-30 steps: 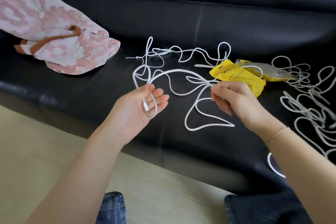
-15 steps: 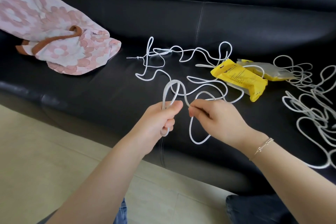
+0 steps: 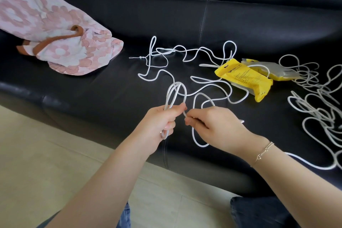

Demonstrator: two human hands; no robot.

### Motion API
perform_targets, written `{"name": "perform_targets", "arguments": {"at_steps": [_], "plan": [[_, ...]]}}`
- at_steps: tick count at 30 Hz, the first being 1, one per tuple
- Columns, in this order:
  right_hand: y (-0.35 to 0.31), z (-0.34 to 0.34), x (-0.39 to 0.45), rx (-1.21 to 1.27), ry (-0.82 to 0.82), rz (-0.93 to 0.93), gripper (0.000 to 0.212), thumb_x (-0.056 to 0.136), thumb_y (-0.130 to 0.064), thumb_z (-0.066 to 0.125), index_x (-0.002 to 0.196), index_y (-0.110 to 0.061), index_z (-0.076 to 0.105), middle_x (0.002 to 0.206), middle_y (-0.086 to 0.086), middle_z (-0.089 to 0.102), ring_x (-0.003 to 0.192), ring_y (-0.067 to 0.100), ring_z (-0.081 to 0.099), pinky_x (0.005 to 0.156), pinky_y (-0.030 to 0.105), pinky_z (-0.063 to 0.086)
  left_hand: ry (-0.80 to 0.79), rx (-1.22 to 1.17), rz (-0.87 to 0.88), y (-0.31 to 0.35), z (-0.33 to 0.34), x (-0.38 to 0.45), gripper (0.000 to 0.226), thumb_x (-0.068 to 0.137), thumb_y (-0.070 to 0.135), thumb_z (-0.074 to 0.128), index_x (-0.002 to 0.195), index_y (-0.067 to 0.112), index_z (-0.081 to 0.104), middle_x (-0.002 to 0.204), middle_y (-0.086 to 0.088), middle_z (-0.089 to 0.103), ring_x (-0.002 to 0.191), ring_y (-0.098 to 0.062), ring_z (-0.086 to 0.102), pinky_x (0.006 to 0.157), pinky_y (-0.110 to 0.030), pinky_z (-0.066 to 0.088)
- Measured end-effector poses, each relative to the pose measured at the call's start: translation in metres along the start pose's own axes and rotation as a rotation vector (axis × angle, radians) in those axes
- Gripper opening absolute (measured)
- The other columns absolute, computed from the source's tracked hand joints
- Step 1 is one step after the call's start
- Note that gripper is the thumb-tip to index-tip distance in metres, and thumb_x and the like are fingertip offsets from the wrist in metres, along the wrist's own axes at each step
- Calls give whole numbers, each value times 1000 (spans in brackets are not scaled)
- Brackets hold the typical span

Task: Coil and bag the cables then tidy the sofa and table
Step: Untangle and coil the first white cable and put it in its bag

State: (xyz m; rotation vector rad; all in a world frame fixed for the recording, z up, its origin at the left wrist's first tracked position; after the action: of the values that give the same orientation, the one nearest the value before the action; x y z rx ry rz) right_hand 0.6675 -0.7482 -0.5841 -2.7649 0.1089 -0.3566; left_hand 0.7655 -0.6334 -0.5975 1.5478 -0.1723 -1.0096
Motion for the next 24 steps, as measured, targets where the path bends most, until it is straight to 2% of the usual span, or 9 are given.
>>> {"name": "perform_targets", "arguments": {"at_steps": [3,5,7,8,12,16,19,21,24], "plan": [[4,-2,0,-3,-20,-30,40,95,-40,42,65,-17,53,48,-4,41,49,16,40,53,23,30,31,-72,-1,4,-4,2,17,96,27,61,88,14,56,53,6,28,45,-7,28,54,-23,23],[10,-4,1,5,-47,-63,44,92,-42,44,57,-17,51,50,-3,47,56,18,45,74,22,39,66,-171,-13,8,-9,5,18,99,25,56,85,14,55,54,5,38,47,-7,39,57,-22,29],[18,-7,2,65,-73,-61,42,90,-40,46,58,-14,55,54,-1,53,62,17,50,99,22,34,105,-221,-38,12,-13,5,17,100,23,54,90,10,57,62,0,48,54,-10,50,60,-23,36],[21,-9,1,83,-83,-46,42,90,-41,45,60,-13,57,57,-1,55,63,16,52,99,21,35,121,-228,-45,12,-14,5,17,100,22,54,94,8,58,69,-4,53,61,-13,56,62,-23,40],[25,-12,-3,33,-109,33,40,92,-46,47,67,-19,62,61,-2,57,62,15,54,61,31,44,90,-319,-41,14,-6,1,21,103,20,46,110,2,56,101,-13,69,92,-24,69,84,-33,53],[29,-12,-4,-12,-186,156,61,88,-65,40,65,-12,61,59,6,58,57,18,54,57,36,47,82,-484,-9,21,-10,-4,17,104,19,45,105,6,57,79,-9,73,78,-24,73,86,-38,55],[35,-13,-5,37,-233,271,68,87,-67,46,57,-6,52,52,9,47,48,18,45,53,35,40,55,-513,15,21,-16,1,18,104,21,45,90,12,53,66,-1,57,62,-16,63,87,-42,55],[36,-17,-6,82,-234,278,65,88,-62,50,55,-7,44,52,9,37,47,16,35,51,33,31,63,-550,15,21,-19,5,23,104,22,45,83,14,48,60,1,45,55,-13,48,79,-38,55],[36,-26,-7,264,-234,308,49,93,-45,55,61,-8,57,59,16,46,52,18,39,57,33,33,165,-516,26,21,-23,7,24,105,23,45,81,16,48,54,4,36,47,-10,34,48,-22,43]]}}
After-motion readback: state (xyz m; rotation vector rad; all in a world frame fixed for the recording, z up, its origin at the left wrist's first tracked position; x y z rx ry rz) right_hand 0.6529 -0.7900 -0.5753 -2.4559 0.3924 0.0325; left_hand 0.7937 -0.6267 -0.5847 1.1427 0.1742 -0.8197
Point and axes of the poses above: each hand's wrist, its own x-axis towards the middle knuckle, its own z-axis out of the palm, y = z × x, the point moved 3 cm from there along x, towards the middle knuckle
